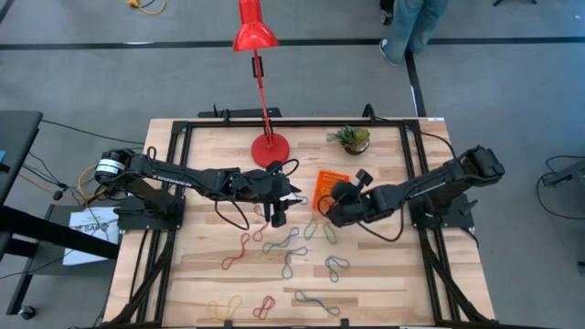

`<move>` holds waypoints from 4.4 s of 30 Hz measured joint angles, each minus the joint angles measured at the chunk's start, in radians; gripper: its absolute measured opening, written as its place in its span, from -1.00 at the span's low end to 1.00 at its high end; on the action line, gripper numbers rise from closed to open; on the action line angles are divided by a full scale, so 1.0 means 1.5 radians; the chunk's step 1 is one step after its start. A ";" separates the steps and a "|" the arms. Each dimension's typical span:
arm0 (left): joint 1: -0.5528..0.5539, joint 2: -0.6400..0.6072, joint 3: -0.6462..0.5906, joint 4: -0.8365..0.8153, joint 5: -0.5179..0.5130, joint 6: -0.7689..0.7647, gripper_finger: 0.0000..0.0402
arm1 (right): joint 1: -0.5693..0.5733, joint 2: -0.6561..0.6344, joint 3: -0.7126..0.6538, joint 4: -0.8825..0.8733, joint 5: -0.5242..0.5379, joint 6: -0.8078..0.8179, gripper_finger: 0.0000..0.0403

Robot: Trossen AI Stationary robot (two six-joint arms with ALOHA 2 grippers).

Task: Pick and place items into bin
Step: Put the bottom right red rubberband into the orange basket, then put the top blue rubberband into the orange basket

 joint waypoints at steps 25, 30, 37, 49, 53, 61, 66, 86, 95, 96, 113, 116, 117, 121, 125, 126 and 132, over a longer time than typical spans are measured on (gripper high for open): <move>-0.001 -0.042 0.001 -0.166 0.019 0.001 -0.35 | 0.026 -0.130 0.038 -0.005 -0.057 -0.150 -0.65; 0.005 -0.109 0.001 -0.199 0.018 0.008 -0.35 | 0.032 -0.227 0.059 -0.005 -0.057 -0.238 -0.65; 0.028 -0.245 -0.003 -0.283 -0.074 0.046 -0.35 | 0.019 -0.415 0.055 -0.083 -0.150 -0.291 -0.65; 0.078 -0.127 -0.219 0.070 0.058 0.041 -0.35 | 0.008 -0.624 -0.352 0.272 -0.248 -0.296 -0.65; 0.108 -0.027 -0.199 0.122 0.087 0.079 -0.35 | -0.004 -0.634 -0.389 0.343 -0.248 -0.288 -0.65; 0.182 0.181 -0.091 0.104 0.207 0.080 -0.35 | -0.004 -0.633 -0.389 0.378 -0.247 -0.295 -0.65; 0.206 0.242 -0.039 0.022 0.192 0.080 -0.35 | -0.004 -0.633 -0.389 0.372 -0.247 -0.296 -0.65; 0.175 0.262 -0.022 -0.041 0.199 0.073 -0.73 | -0.004 -0.632 -0.390 0.347 -0.246 -0.295 -0.65; 0.176 0.260 -0.018 -0.021 0.201 -0.077 -0.99 | -0.004 -0.632 -0.390 0.347 -0.246 -0.294 -0.65; 0.176 0.255 -0.010 -0.029 0.206 -0.080 -0.99 | -0.004 -0.632 -0.390 0.347 -0.246 -0.294 -0.65; 0.152 0.225 0.247 -0.074 0.239 0.035 -1.00 | -0.004 -0.632 -0.390 0.347 -0.246 -0.294 -0.65; 0.152 0.261 0.265 -0.073 0.239 0.033 -1.00 | -0.004 -0.632 -0.390 0.347 -0.246 -0.294 -0.65; 0.152 0.275 0.267 -0.073 0.238 0.031 -1.00 | -0.004 -0.632 -0.390 0.345 -0.247 -0.294 -0.65; 0.152 0.319 0.266 -0.062 0.212 0.014 -1.00 | -0.004 -0.632 -0.390 0.342 -0.246 -0.294 -0.65; 0.152 0.342 0.267 -0.046 0.211 0.008 -1.00 | -0.003 -0.632 -0.390 0.329 -0.247 -0.294 -0.65; 0.152 0.342 0.266 -0.054 0.212 0.012 -1.00 | -0.003 -0.631 -0.390 0.329 -0.247 -0.294 -0.65; 0.152 0.351 0.267 -0.024 0.207 0.027 -0.93 | -0.004 -0.631 -0.389 0.330 -0.246 -0.294 -0.65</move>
